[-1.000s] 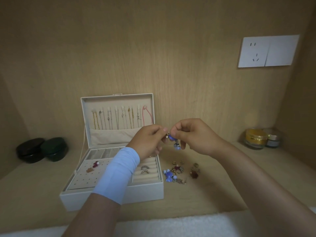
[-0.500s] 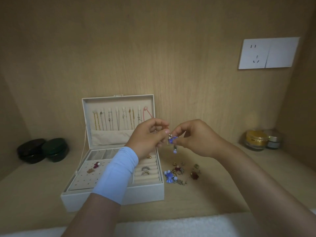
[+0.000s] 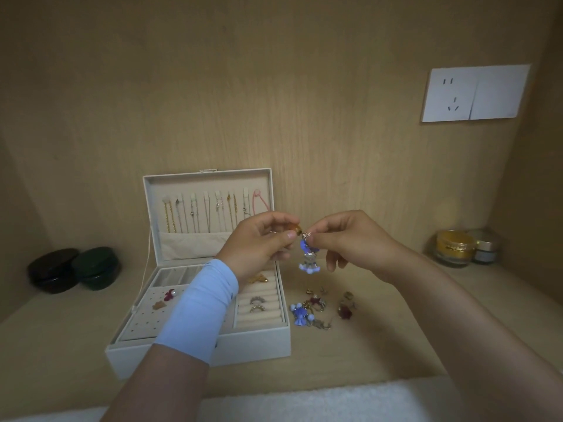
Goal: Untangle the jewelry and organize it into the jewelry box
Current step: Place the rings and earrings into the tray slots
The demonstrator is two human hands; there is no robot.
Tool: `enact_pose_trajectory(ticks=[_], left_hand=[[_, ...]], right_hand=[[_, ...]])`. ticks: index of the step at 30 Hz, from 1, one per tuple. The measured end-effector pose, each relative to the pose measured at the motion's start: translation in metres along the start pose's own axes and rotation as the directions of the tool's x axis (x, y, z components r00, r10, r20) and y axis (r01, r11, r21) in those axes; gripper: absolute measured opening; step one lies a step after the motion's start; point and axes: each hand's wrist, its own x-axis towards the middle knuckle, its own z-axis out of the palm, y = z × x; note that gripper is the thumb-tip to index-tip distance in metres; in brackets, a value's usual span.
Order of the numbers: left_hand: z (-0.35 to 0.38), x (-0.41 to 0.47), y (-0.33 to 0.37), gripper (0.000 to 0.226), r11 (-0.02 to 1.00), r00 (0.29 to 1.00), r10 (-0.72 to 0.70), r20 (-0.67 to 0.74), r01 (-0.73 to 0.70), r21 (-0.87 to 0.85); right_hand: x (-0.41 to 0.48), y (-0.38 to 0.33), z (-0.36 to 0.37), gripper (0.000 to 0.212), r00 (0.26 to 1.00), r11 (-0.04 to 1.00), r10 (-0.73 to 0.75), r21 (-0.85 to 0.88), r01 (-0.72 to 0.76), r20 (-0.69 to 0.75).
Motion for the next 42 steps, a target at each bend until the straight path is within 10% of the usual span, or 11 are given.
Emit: enact_pose_trajectory(ticks=[22,33,42], left_hand=[[0.006,0.003,-0.006,0.016,0.96,0.998,0.053,0.019,-0.056,0.274],[0.022,0.004,-0.02,0.01,0.765,0.991,-0.022,0.132,-0.068,0.64],[0.044,-0.002,-0.024,0.014,0.484,0.949,-0.157,0.272,-0.166,0.859]], right_hand=[[0.003,0.006,-0.005,0.015,0.995,0.989,0.044,-0.146,-0.03,0.09],[0.001,0.027,-0.016,0.032,0.894,0.919,0.323,-0.328,-0.219,0.309],[-0.002,0.032,-0.012,0.025,0.826,0.632,0.527,-0.741,-0.226,0.198]])
